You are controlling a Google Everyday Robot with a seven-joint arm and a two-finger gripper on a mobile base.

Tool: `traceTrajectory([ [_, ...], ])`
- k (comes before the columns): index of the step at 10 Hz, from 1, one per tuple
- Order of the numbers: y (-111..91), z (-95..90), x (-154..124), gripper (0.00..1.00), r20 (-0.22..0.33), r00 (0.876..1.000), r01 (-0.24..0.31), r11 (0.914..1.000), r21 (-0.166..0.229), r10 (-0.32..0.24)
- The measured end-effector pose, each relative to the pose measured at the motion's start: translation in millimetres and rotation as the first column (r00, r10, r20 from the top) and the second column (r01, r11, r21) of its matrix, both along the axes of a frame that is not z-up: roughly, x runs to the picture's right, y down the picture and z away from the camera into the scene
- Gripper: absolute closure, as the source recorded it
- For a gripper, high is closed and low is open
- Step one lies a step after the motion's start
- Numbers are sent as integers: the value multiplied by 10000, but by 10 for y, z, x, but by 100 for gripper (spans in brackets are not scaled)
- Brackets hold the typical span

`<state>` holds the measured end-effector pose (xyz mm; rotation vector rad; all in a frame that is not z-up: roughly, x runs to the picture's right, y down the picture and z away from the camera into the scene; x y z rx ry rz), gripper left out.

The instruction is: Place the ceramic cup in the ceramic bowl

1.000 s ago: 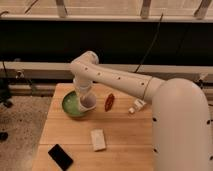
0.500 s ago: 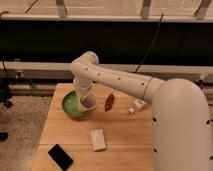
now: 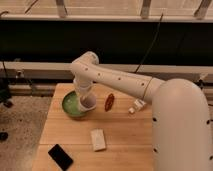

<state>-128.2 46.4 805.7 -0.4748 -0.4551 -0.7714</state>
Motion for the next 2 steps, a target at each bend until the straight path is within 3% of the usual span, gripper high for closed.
traceTrajectory([
  [1, 2, 2, 0, 72, 4, 10000, 3, 10000, -1, -3],
  [2, -1, 9, -2, 87, 21, 10000, 4, 10000, 29, -4],
])
